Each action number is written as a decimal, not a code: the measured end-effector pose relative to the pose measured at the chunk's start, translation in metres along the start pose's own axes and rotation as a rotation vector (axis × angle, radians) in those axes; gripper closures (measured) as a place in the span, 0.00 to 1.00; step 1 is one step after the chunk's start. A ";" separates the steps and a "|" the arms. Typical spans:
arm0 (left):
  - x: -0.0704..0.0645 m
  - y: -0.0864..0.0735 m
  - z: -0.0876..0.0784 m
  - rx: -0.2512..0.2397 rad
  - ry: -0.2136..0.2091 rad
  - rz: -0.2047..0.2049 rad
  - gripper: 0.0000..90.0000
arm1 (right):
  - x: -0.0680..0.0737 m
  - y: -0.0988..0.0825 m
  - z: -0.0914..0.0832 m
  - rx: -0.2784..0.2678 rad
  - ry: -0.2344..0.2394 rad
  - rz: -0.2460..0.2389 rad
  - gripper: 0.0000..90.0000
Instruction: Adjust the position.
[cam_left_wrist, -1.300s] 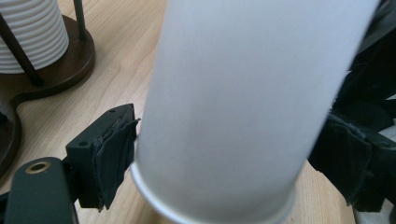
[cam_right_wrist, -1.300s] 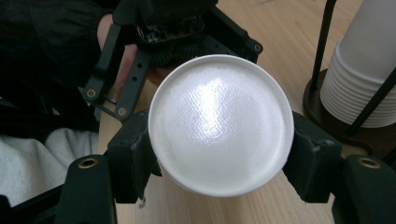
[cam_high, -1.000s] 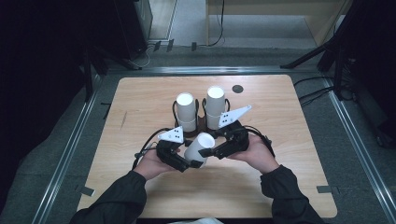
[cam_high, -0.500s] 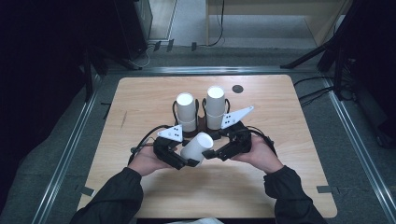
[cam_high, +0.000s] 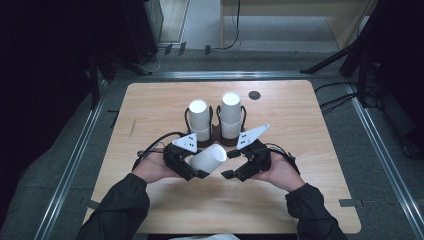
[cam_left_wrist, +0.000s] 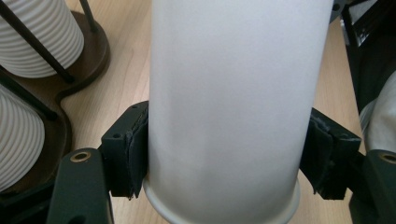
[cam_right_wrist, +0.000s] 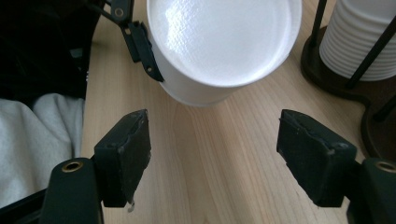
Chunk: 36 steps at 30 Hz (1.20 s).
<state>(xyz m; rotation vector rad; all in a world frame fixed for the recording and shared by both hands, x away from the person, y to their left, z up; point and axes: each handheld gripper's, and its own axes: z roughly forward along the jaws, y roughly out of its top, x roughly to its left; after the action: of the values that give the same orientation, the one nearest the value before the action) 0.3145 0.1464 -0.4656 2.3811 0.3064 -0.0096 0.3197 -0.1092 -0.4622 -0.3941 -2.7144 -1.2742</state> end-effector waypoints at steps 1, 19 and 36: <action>0.001 0.000 0.001 0.008 0.005 0.005 0.31 | 0.000 -0.001 0.001 0.004 -0.005 0.002 0.29; 0.003 0.002 0.029 0.159 -0.098 0.058 0.31 | 0.001 -0.007 0.019 0.023 -0.011 -0.020 0.29; -0.002 -0.002 0.033 0.130 -0.135 0.084 0.26 | 0.007 0.002 0.028 0.051 0.041 -0.070 0.36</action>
<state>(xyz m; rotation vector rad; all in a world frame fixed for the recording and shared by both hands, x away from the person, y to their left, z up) 0.3146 0.1250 -0.4907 2.5060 0.1450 -0.1540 0.3140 -0.0854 -0.4769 -0.2665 -2.7423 -1.2129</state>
